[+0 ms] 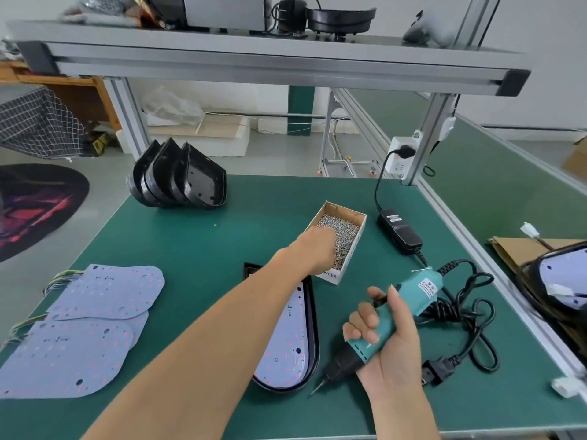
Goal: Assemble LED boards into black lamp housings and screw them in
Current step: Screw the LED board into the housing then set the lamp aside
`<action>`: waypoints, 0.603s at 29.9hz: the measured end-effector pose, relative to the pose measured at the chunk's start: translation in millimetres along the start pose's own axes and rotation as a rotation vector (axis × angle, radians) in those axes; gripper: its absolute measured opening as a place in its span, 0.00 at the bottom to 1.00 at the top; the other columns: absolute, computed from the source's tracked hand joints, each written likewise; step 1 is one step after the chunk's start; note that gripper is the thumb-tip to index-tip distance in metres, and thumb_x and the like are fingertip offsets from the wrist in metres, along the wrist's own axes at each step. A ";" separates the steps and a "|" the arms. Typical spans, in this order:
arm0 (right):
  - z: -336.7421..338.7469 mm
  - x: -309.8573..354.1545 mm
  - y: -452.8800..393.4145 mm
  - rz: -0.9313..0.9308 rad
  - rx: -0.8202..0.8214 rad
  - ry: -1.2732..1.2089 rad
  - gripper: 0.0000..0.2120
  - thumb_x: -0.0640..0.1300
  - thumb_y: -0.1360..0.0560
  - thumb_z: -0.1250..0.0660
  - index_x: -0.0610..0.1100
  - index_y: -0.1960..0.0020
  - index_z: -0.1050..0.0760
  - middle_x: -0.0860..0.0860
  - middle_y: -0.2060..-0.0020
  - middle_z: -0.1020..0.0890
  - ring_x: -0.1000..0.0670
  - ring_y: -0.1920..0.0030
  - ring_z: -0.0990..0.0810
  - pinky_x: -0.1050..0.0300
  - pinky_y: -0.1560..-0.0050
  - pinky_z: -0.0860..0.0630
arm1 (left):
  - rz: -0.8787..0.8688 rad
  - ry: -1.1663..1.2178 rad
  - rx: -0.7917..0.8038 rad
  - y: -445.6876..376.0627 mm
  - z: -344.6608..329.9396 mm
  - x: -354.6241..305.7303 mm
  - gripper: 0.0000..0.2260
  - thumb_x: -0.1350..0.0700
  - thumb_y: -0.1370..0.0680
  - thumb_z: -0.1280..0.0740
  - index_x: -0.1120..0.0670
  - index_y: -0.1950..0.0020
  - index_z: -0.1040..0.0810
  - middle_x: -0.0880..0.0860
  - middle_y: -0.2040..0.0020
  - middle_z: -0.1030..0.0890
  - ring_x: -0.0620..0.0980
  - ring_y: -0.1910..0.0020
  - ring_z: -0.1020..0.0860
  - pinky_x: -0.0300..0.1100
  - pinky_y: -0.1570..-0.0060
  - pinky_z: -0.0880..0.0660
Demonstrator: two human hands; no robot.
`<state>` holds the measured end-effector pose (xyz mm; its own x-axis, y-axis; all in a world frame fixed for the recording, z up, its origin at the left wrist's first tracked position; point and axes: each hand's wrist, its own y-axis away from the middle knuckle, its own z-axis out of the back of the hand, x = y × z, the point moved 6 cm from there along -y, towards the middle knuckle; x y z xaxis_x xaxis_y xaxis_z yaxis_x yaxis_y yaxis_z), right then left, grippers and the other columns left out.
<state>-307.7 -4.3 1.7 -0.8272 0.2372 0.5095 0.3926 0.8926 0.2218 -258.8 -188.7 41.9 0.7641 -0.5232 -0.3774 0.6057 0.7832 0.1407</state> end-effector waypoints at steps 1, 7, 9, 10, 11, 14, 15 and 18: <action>-0.1 -0.3 0.0 0.001 -0.002 0.006 0.12 0.52 0.23 0.31 0.44 0.57 0.19 0.52 0.74 0.32 0.56 0.79 0.35 0.61 0.75 0.31 | -0.003 0.012 -0.003 2.0 0.6 -0.6 0.07 0.63 0.21 0.37 0.55 0.58 0.26 0.55 0.53 0.20 0.57 0.53 0.20 0.57 0.50 0.19; 0.1 -0.2 1.1 0.013 -0.010 0.010 0.12 0.52 0.23 0.31 0.44 0.57 0.19 0.52 0.74 0.32 0.56 0.79 0.35 0.61 0.75 0.31 | 0.002 0.183 -0.092 9.9 9.4 -1.6 0.08 0.64 0.22 0.37 0.58 0.53 0.18 0.56 0.51 0.16 0.56 0.54 0.18 0.48 0.56 0.18; -0.6 0.4 2.2 0.021 -0.015 0.008 0.11 0.52 0.23 0.31 0.44 0.57 0.19 0.52 0.74 0.32 0.56 0.79 0.35 0.61 0.74 0.30 | 0.001 0.335 -0.177 20.5 21.5 -1.9 0.07 0.63 0.23 0.35 0.56 0.54 0.17 0.51 0.56 0.16 0.50 0.58 0.20 0.35 0.65 0.24; -1.3 1.1 3.0 0.029 -0.018 0.007 0.11 0.52 0.23 0.31 0.44 0.56 0.20 0.52 0.74 0.33 0.56 0.78 0.36 0.61 0.74 0.30 | -0.001 0.422 -0.227 28.8 29.1 -2.1 0.06 0.62 0.23 0.34 0.55 0.54 0.18 0.49 0.58 0.17 0.48 0.59 0.21 0.31 0.67 0.27; -1.7 2.1 3.5 0.040 -0.024 0.002 0.11 0.52 0.23 0.31 0.44 0.56 0.20 0.52 0.73 0.33 0.56 0.78 0.36 0.61 0.74 0.30 | -0.006 0.511 -0.270 38.3 35.6 -1.7 0.05 0.61 0.23 0.31 0.53 0.54 0.18 0.48 0.59 0.17 0.46 0.59 0.20 0.29 0.66 0.28; -6.0 7.2 6.7 0.096 -0.037 -0.056 0.10 0.53 0.23 0.32 0.46 0.55 0.22 0.54 0.73 0.35 0.57 0.77 0.37 0.62 0.73 0.31 | -0.029 0.745 -0.339 81.0 48.8 2.6 0.04 0.58 0.22 0.28 0.50 0.55 0.17 0.48 0.62 0.15 0.46 0.62 0.18 0.36 0.59 0.22; -8.9 10.5 7.8 0.121 -0.034 -0.093 0.10 0.53 0.23 0.32 0.46 0.55 0.22 0.54 0.72 0.35 0.57 0.77 0.37 0.63 0.73 0.32 | -0.035 0.805 -0.349 100.0 50.1 5.7 0.04 0.57 0.22 0.27 0.49 0.56 0.17 0.48 0.63 0.15 0.44 0.64 0.19 0.37 0.60 0.23; -23.5 22.2 11.5 0.177 0.016 -0.221 0.10 0.53 0.23 0.31 0.48 0.56 0.22 0.56 0.72 0.33 0.58 0.76 0.36 0.64 0.71 0.31 | -0.031 0.887 -0.422 162.7 48.2 20.2 0.08 0.55 0.19 0.29 0.48 0.58 0.18 0.46 0.65 0.16 0.41 0.67 0.22 0.32 0.65 0.26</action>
<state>-312.1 2.2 35.1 -0.8144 0.4668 0.3448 0.5343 0.8350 0.1315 -134.1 -88.0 101.3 0.2008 -0.2379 -0.9503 0.3617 0.9195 -0.1538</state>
